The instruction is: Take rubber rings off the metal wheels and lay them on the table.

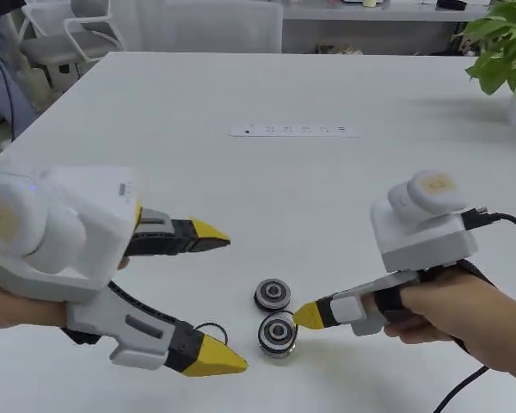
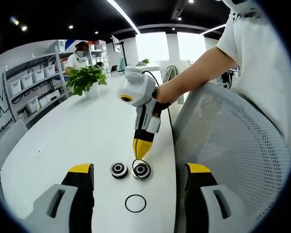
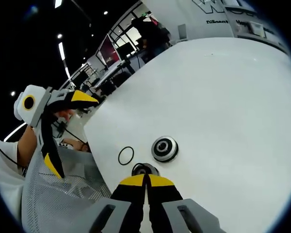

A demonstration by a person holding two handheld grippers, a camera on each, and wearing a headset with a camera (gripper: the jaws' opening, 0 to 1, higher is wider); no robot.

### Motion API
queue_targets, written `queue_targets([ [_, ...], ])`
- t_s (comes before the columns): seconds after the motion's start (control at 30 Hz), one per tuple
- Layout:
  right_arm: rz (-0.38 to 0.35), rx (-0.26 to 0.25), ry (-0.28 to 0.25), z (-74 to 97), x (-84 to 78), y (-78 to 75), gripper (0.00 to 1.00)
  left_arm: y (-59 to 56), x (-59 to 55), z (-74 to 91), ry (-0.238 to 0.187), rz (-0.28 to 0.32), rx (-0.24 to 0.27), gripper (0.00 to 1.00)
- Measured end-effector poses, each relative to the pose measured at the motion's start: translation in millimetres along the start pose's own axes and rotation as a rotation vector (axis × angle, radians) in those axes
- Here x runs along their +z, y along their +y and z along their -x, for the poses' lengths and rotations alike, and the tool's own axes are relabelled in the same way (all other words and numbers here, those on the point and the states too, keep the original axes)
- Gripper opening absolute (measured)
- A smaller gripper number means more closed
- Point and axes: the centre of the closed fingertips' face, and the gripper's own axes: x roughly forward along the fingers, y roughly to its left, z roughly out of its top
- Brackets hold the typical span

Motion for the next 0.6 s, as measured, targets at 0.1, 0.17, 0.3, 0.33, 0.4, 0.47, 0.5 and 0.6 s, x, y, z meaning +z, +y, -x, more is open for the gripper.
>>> queue_targets([
  [0.1, 0.003, -0.001, -0.013, 1.7, 2.0, 1.6, 0.00, 3.6, 2.8, 14.4, -0.019, 0.017, 0.038, 0.78],
  [0.17, -0.003, 0.003, -0.023, 2.8, 3.8, 1.7, 0.00, 5.2, 3.3, 20.8, -0.024, 0.023, 0.059, 0.82],
  [0.3, -0.009, 0.006, -0.047, 6.4, 9.2, 2.3, 0.00, 5.1, 0.5, 34.3, -0.024, 0.029, 0.088, 0.86],
  [0.33, -0.011, 0.007, -0.055, 7.7, 10.9, 3.0, 0.00, 5.4, -0.9, 37.9, -0.024, 0.032, 0.099, 0.88],
  [0.4, -0.014, 0.009, -0.068, 9.6, 13.4, 4.5, 0.00, 6.5, -3.5, 42.5, -0.025, 0.050, 0.116, 0.91],
  [0.47, -0.014, 0.011, -0.082, 11.6, 16.4, 6.2, 0.00, 7.5, -6.6, 46.2, -0.031, 0.078, 0.141, 0.93],
  [0.5, -0.014, 0.013, -0.091, 12.7, 18.2, 7.2, 0.00, 6.2, -9.1, 47.6, -0.029, 0.081, 0.149, 0.92],
  [0.6, -0.018, 0.017, -0.110, 15.0, 21.9, 9.1, 0.00, 3.1, -14.2, 50.5, -0.026, 0.097, 0.160, 0.93],
])
